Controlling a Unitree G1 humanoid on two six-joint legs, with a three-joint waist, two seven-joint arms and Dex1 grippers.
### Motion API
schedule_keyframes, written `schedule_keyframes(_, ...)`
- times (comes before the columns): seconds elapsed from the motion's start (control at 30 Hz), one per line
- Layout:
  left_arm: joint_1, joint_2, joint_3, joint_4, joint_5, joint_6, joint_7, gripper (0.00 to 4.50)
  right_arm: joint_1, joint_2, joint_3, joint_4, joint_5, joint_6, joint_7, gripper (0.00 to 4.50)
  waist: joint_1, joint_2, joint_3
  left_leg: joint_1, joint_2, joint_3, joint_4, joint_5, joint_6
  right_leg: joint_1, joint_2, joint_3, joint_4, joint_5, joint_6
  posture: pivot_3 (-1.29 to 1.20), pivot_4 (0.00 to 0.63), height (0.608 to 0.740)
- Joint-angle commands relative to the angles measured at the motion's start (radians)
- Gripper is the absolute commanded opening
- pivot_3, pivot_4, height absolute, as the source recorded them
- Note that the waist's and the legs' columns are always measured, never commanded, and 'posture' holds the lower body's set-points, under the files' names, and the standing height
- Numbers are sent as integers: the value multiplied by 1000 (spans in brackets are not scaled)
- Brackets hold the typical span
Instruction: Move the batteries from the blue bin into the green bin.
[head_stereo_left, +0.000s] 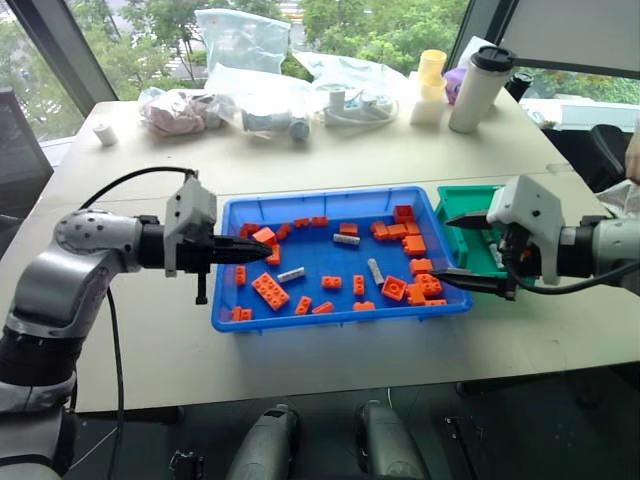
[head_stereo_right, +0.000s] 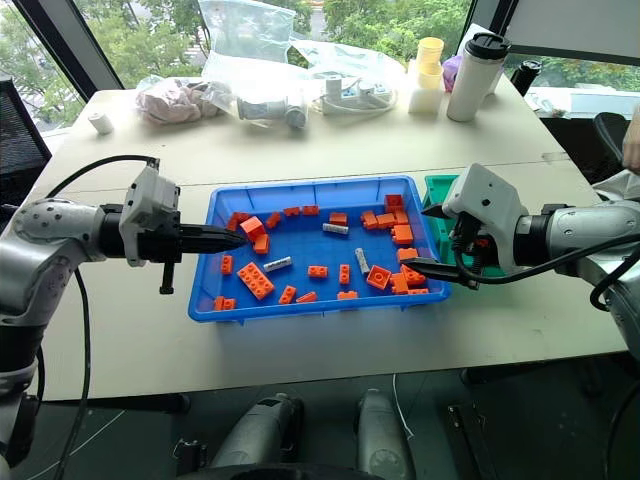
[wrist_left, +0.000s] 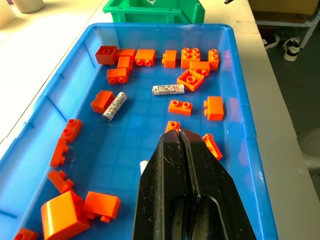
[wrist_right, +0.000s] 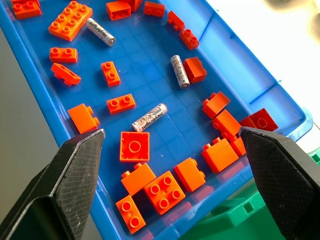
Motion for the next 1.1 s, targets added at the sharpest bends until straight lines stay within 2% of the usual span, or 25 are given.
schedule_keyframes(0.03, 1, 19, 33, -19, -7, -12, -4, 0, -32, 9, 6, -6, 0, -17, 0, 4466, 0, 0, 0, 0, 0, 0, 0, 0, 0, 0, 0, 0, 0, 0, 0, 0, 150, 740)
schedule_keyframes(0.73, 6, 17, 68, -42, -47, 27, 40, 0, -156, 92, 164, 43, -46, -67, 36, 4466, -1, 0, 0, 0, 0, 0, 0, 0, 0, 0, 0, 0, 0, 0, 0, 0, 150, 740)
schedule_keyframes(0.93, 7, 11, 73, -39, -52, 30, 51, 0, -256, 201, 286, 70, -88, -75, 33, 4466, -1, 0, 0, 0, 0, 0, 0, 0, 0, 0, 0, 0, 0, 0, 0, 0, 150, 740)
schedule_keyframes(1.1, 18, 17, 76, -45, -45, 26, 56, 0, -392, 377, 484, 206, -212, -133, 44, 4466, -6, 0, 0, 0, 0, 0, -1, 0, -1, -1, 1, 0, 1, 0, 0, 0, 150, 740)
